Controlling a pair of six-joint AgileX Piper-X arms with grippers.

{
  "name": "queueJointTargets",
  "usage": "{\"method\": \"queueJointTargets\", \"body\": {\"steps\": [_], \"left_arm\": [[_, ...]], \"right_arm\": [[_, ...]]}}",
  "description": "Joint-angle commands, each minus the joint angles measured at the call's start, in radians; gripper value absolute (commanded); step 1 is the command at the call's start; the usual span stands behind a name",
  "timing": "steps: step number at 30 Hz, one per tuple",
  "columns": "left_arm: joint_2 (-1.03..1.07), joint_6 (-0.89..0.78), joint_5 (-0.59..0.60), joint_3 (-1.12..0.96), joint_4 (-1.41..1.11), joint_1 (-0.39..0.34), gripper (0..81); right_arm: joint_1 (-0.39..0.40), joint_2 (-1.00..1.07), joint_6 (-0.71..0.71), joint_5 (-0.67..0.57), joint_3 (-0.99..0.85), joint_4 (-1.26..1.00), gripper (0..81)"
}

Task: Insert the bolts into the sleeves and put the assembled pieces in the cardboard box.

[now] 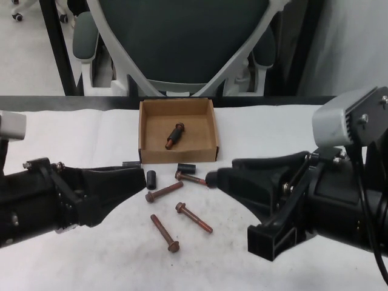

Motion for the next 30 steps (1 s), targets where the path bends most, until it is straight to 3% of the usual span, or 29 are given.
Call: {"method": "queueJointTargets", "body": {"steps": [1,6,13,19,30], "left_arm": [[-0.004,0.007,0.055,-0.01,-0.005,0.002,46.0],[-0.004,0.048,0.213,-0.01,-0.005,0.002,43.4],[-0.064,0.103,0.212,-0.01,-0.005,0.002,35.6],[-0.177,0.19,0.096,-0.01,0.09,0.002,30.0],[-0.465,0.342,-0.091,-0.01,0.449,0.002,29.9]], "right_arm": [[-0.005,-0.008,-0.006,-0.027,-0.013,0.063,0.2],[0.0,-0.011,-0.062,-0.058,-0.002,0.112,0.2],[0.055,-0.042,-0.119,0.024,0.037,0.112,0.2],[0.123,-0.144,-0.112,0.14,0.105,0.1,0.2],[0.224,-0.406,-0.035,0.296,0.236,0.12,0.2]]}}
